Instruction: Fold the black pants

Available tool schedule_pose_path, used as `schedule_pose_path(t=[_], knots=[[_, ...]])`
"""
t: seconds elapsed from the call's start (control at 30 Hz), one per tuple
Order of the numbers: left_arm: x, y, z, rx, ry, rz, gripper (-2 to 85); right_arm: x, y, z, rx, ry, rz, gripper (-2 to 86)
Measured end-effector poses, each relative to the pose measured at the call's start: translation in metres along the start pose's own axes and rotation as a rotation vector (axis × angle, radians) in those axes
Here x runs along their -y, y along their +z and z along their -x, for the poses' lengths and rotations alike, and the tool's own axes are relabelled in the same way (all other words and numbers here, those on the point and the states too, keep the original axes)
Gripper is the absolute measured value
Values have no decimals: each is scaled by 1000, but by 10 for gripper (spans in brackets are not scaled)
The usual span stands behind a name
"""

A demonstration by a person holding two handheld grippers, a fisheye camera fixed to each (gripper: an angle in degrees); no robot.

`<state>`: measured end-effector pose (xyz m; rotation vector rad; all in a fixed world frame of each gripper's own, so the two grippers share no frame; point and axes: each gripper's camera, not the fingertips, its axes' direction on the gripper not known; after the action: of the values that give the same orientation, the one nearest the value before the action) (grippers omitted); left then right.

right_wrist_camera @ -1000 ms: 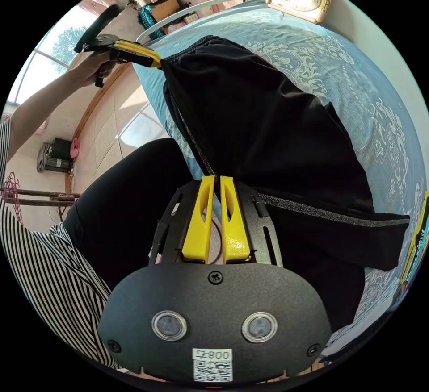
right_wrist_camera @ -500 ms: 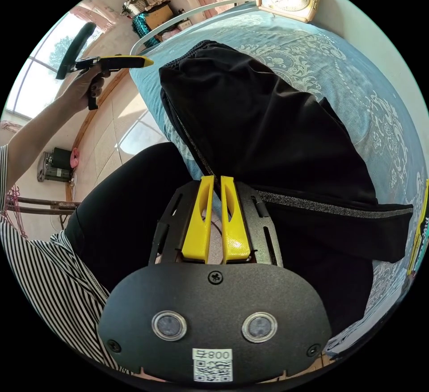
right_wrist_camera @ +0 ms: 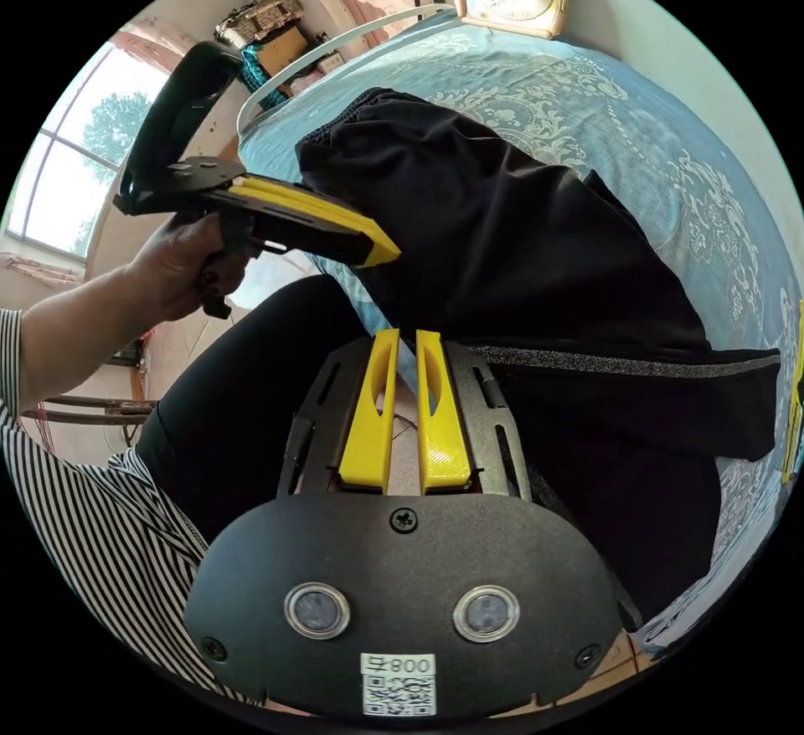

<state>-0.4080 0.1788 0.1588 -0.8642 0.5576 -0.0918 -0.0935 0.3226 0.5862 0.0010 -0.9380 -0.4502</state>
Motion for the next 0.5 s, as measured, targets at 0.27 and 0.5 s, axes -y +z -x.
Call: schedule_pose_path(t=[0.27,0.5], knots=[[10,22,2,-31,-6,-19,2,-22,-77,-33,47,174,-103,2],[37,32,-27,-11,57,-67,3,-13,-111,-73,-48,323,-43,1]])
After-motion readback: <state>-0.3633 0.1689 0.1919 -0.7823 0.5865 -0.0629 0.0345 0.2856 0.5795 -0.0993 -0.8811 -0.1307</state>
